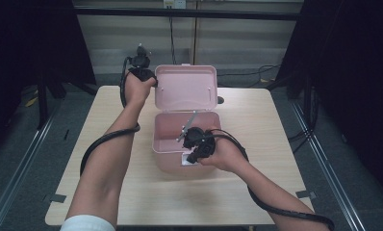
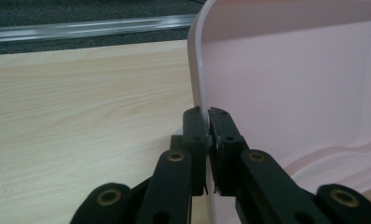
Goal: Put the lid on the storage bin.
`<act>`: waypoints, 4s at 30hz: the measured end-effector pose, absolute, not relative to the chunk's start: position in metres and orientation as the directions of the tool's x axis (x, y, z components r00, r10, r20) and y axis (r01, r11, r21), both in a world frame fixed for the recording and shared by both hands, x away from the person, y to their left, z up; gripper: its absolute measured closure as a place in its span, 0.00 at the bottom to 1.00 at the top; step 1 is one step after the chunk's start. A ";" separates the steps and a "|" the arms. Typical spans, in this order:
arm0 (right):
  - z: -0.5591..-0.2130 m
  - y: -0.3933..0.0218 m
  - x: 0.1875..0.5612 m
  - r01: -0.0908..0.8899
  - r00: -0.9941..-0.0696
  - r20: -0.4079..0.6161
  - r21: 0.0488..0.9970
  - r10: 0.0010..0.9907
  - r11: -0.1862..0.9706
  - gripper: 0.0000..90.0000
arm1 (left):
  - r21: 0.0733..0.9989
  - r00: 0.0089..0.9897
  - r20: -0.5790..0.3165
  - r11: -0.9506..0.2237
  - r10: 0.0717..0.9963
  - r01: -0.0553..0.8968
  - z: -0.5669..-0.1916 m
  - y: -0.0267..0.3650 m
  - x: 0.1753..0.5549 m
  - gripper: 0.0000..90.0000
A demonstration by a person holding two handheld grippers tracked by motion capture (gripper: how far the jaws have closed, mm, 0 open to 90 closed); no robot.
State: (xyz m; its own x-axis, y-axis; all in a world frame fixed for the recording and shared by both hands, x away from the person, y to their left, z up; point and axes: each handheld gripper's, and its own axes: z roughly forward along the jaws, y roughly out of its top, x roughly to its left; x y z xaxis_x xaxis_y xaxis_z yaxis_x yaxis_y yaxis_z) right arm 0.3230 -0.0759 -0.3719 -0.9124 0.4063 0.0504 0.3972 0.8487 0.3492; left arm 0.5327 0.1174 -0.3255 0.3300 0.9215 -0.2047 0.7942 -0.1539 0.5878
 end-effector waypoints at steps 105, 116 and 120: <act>-0.370 -0.067 0.330 0.472 -0.874 0.048 0.324 0.484 0.820 1.00 | 0.546 0.476 -0.126 -0.340 0.870 0.766 -0.273 0.131 0.462 0.96; -0.371 -0.070 0.333 0.495 -0.863 0.084 0.341 0.499 0.799 1.00 | 0.537 0.483 -0.146 -0.341 0.863 0.772 -0.280 0.131 0.459 0.99; -0.371 -0.071 0.333 0.497 -0.861 0.086 0.341 0.500 0.798 1.00 | 0.533 0.480 -0.141 -0.342 0.866 0.774 -0.279 0.132 0.460 1.00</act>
State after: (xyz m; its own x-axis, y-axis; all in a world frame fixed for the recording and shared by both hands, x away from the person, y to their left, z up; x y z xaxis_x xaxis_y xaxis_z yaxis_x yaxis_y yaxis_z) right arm 0.3329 -0.0707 -0.3710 -0.8615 0.5004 0.0862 0.4975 0.7975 0.3413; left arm 0.4596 0.1318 -0.2786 0.4796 0.8661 -0.1407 0.7741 -0.3420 0.5328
